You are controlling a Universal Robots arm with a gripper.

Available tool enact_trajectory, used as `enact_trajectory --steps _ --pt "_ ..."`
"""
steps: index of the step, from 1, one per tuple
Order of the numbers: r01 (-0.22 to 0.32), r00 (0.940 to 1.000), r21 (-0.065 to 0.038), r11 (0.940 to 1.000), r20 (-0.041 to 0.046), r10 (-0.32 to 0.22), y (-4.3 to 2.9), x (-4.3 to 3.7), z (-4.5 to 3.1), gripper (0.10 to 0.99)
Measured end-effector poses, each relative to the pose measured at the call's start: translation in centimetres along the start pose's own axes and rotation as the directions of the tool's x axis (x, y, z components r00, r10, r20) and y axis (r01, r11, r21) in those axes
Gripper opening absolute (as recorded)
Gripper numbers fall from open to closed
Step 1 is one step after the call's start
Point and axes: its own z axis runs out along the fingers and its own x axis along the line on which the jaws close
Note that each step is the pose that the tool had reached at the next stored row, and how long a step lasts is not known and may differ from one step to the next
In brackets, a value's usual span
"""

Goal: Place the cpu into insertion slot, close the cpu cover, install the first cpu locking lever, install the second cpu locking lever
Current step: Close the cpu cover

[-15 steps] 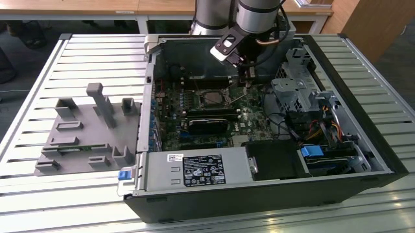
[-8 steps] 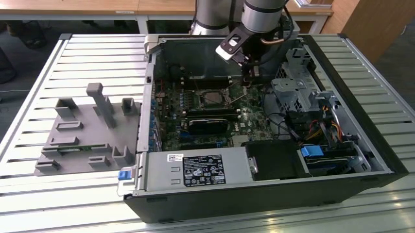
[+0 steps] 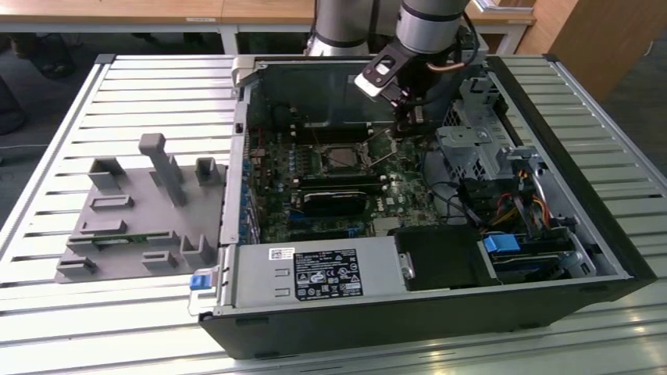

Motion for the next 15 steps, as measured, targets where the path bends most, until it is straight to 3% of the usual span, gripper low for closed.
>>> enact_trajectory --steps 15 --pt "0.000 1.0000 0.006 1.0000 -0.0001 0.000 1.61 0.34 0.54 0.106"
